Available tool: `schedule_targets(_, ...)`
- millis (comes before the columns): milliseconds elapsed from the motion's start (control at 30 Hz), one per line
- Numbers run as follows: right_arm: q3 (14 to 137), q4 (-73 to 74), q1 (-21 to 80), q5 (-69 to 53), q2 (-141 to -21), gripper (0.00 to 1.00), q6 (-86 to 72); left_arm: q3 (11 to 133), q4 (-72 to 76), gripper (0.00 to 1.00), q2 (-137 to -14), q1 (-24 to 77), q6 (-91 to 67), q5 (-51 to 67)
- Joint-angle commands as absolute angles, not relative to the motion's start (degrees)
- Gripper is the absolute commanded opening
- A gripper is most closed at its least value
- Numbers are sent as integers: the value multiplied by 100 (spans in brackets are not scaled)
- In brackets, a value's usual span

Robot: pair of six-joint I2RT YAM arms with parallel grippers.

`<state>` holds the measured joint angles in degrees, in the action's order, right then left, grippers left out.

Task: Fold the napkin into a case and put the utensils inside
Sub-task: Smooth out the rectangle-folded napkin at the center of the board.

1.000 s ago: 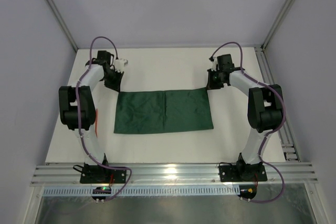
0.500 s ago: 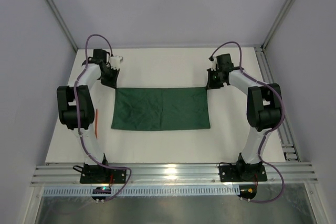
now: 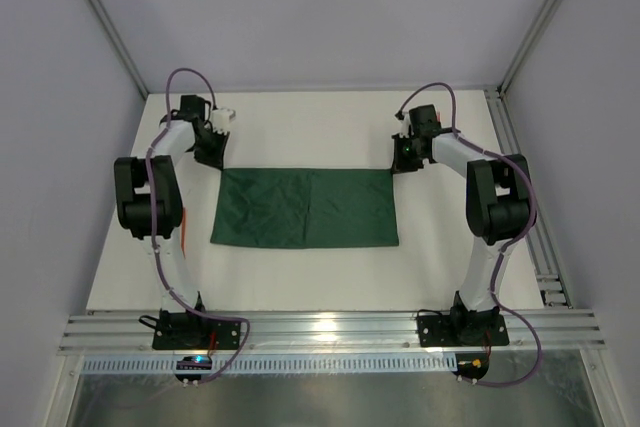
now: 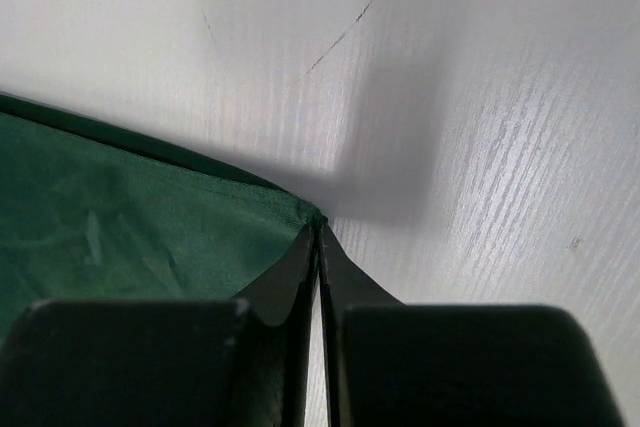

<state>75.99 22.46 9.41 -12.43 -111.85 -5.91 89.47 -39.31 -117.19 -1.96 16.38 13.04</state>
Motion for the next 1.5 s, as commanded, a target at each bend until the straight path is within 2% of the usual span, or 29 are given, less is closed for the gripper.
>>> schedule_targets(0, 7857, 2250, 949, -1195, -11224, 8, -563, 9167, -3744, 4, -11769, -229, 1547, 1327)
schedule_targets(33, 7875, 2276, 949, -1187, -11241, 12, -554, 9176, -3744, 19, -11777, -237, 1547, 1336)
schedule_targets(67, 7919, 2302, 949, -1169, -11259, 21, -562, 9184, -3762, 28, -11777, -229, 1538, 1327)
schedule_targets(133, 7971, 2382, 949, -1169, -11233, 30, -545, 9202, -3779, 43, -11734, -237, 1529, 1284)
schedule_targets(200, 7998, 2443, 949, -1134, -11102, 34, -545, 9211, -3797, 46, -11585, -237, 1494, 1266)
schedule_targets(367, 7884, 2662, 958, -853, -10548, 38, -694, 9098, -4025, 47, -10962, -237, 1459, 1283)
schedule_targets(467, 7297, 2602, 1063, -659, -9898, 38, -869, 8563, -4288, 42, -10548, -229, 1555, 1450)
schedule_targets(500, 7104, 2584, 1124, -642, -9522, 38, -905, 8369, -4376, 37, -10225, -229, 1599, 1494)
schedule_targets(600, 6260, 2505, 1537, -528, -8984, 29, -1019, 7517, -4570, 30, -9601, -237, 1766, 1722)
schedule_targets(733, 5145, 2268, 2170, -624, -8141, 17, -1370, 6620, -4904, 27, -9133, -211, 1951, 1749)
schedule_targets(933, 3993, 1548, 2382, -1081, -7840, 6, -2178, 5775, -4816, 26, -9096, -141, 1986, 1696)
schedule_targets(1200, 3393, 1538, 2338, -581, -7963, 4, -2627, 5529, -4526, 25, -9492, -132, 2013, 1231)
schedule_targets(1367, 3085, 1661, 2040, -475, -7498, 4, -2795, 5300, -4412, 24, -9466, -132, 2205, 888)
schedule_targets(1467, 3076, 1897, 1960, -396, -7278, 4, -2699, 5308, -4456, 25, -9361, -132, 2276, 1123)
